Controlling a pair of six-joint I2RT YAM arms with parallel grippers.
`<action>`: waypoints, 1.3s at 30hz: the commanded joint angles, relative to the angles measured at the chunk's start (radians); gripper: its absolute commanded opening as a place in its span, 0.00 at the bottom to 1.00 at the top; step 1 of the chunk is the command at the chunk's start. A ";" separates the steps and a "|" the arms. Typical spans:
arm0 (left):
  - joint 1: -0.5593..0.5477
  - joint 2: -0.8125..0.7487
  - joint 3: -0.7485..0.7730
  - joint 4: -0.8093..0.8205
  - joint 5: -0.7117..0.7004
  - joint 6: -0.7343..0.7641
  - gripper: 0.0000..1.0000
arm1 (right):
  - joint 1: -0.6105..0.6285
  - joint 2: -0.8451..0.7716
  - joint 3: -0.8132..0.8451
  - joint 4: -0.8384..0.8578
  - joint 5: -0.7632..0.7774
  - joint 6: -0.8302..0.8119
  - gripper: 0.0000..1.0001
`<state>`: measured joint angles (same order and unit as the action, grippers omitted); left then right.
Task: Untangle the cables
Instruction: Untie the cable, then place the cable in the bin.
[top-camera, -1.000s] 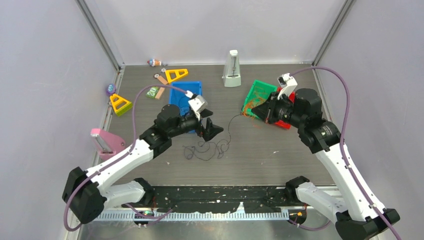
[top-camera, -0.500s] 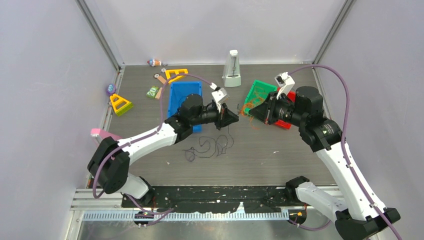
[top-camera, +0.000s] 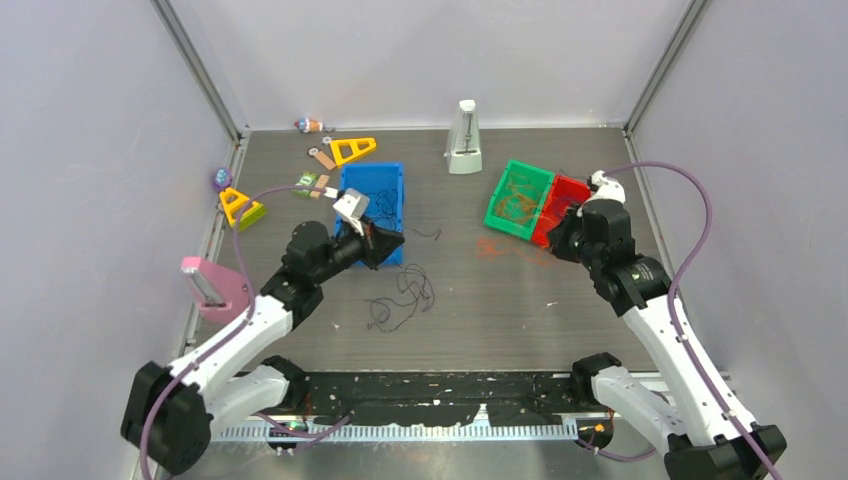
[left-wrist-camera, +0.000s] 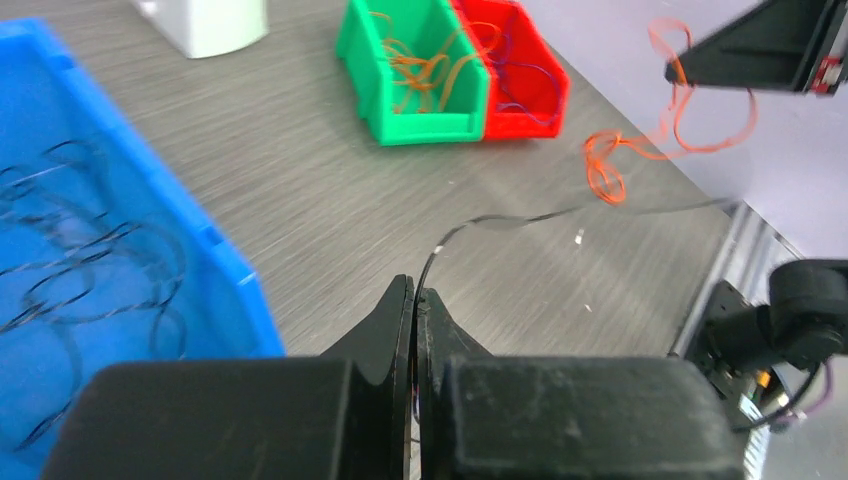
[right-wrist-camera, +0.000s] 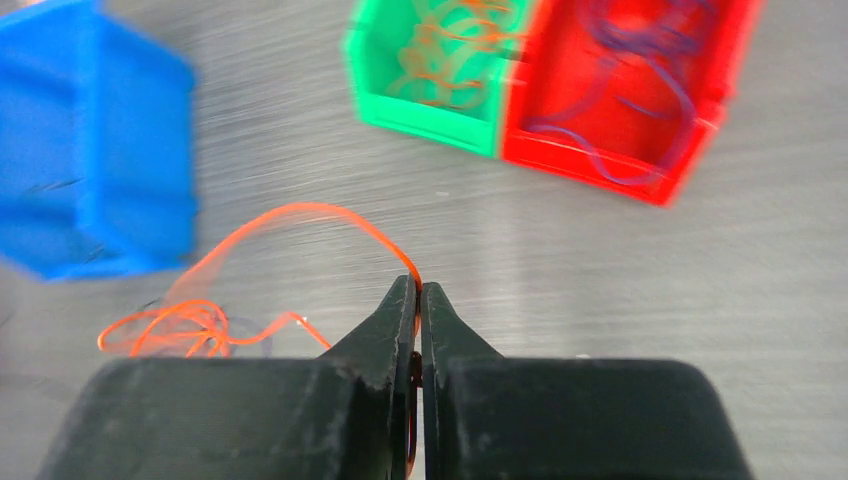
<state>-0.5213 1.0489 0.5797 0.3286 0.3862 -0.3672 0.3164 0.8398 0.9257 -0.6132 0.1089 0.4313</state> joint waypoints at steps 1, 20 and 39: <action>0.056 -0.158 -0.052 -0.169 -0.167 -0.035 0.00 | -0.096 -0.004 -0.074 0.013 0.198 0.112 0.05; 0.079 -0.330 -0.080 -0.299 -0.177 -0.001 0.00 | -0.141 0.163 0.046 0.192 -0.032 0.048 0.05; 0.078 -0.270 -0.035 -0.290 -0.089 0.007 0.00 | -0.139 0.837 0.455 0.287 0.089 0.098 0.05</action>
<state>-0.4446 0.7727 0.4942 -0.0010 0.2695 -0.3771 0.1791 1.5421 1.3079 -0.3519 0.1299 0.5072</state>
